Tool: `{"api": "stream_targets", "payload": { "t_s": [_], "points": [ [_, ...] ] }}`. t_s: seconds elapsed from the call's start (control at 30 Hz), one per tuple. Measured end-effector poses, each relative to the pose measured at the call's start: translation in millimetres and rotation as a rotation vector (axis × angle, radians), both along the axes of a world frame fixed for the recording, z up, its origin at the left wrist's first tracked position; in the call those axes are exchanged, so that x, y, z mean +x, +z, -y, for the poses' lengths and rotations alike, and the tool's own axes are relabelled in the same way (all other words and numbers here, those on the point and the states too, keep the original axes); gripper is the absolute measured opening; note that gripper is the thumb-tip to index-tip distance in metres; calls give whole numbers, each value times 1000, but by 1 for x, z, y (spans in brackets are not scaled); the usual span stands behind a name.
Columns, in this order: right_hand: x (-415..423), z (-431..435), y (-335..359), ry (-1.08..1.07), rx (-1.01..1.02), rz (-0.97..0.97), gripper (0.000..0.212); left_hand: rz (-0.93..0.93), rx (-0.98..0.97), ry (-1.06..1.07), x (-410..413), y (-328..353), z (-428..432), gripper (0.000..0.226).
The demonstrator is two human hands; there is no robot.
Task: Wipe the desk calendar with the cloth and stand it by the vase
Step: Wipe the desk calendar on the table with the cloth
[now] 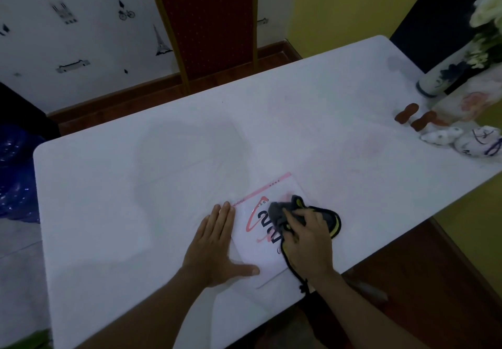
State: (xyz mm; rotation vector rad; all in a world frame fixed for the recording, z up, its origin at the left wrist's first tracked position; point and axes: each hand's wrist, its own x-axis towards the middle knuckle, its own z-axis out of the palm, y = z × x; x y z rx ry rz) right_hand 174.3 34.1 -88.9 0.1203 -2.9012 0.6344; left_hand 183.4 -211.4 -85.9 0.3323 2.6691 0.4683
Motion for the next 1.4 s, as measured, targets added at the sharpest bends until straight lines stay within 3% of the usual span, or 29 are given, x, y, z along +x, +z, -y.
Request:
{"api": "stream_targets", "payload": {
  "t_s": [0.2,0.4,0.53,0.6,0.77,0.9,1.0,1.07,1.2,1.4],
  "points": [
    [-45,26,16,-271,-67,63,35,-10,-3,-7,-1,-2,0,149],
    [1,10,5,47,-16,0,40,17,-3,3,-2,-1,0,151],
    [-54,9,12,-321,-70,68,32,12,-12,-1,-1,-2,0,152],
    [-61,33,16,-370,-95,80,34,7,-11,-3,-1,-2,0,152],
    [1,34,4,97,18,4,40,19,11,7,-2,-2,0,152],
    [-43,1,10,-83,117,-28,32,-1,2,4,-1,-2,0,153],
    [-59,28,10,-147,-32,-11,29,-3,1,-1,-1,-3,0,152],
    [-38,46,5,-105,-118,34,34,-2,-1,-1,-1,-3,0,151],
    [-1,25,0,169,-18,26,38,10,26,14,0,-1,0,152],
    [-45,41,14,-219,-83,57,37,-50,31,108,14,2,-1,151]
  ]
}}
